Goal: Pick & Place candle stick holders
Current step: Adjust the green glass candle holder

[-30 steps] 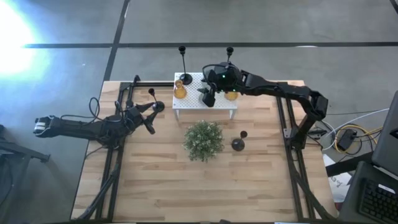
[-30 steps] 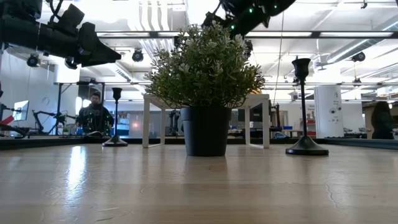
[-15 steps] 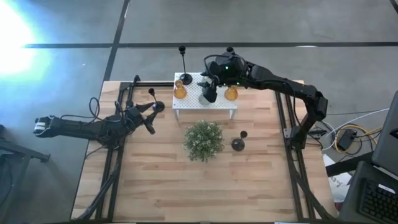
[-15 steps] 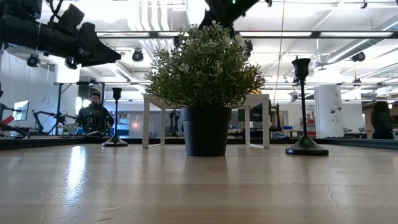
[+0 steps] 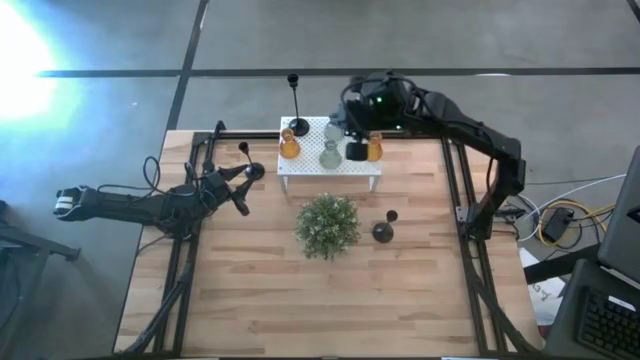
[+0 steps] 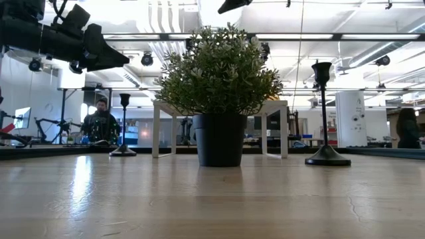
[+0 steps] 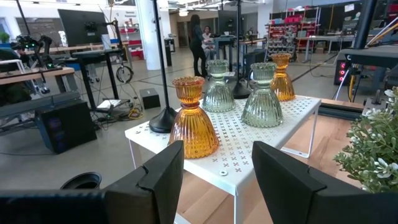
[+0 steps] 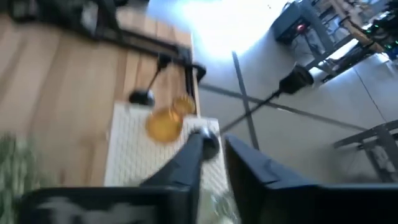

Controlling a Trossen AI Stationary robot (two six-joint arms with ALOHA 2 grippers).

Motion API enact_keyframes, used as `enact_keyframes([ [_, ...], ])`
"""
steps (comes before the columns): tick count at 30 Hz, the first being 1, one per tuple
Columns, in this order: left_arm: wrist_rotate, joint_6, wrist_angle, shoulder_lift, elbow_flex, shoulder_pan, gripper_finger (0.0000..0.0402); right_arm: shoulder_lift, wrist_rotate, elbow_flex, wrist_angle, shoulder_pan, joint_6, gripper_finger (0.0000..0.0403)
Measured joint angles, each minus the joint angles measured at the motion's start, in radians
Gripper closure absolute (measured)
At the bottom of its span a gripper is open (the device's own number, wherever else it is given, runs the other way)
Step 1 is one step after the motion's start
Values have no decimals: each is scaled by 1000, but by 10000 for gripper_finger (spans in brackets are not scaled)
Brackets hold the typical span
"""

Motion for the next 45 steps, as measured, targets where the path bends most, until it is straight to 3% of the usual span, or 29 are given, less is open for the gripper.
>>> enact_keyframes([
  [3,0,0,0,0,0,0,206,1,-7,47,-107,-23,-77,384],
  [11,0,0,0,0,0,0,206,40,8,85,-260,-41,-253,395],
  [17,0,0,0,0,0,0,206,151,261,87,-351,-34,-413,396],
  [20,0,0,0,0,0,0,206,196,308,101,-356,-33,-452,396],
  [29,0,0,0,0,0,0,206,237,296,147,-326,-34,-535,396],
  [45,0,0,0,0,0,0,206,299,272,141,-324,-91,-538,396],
])
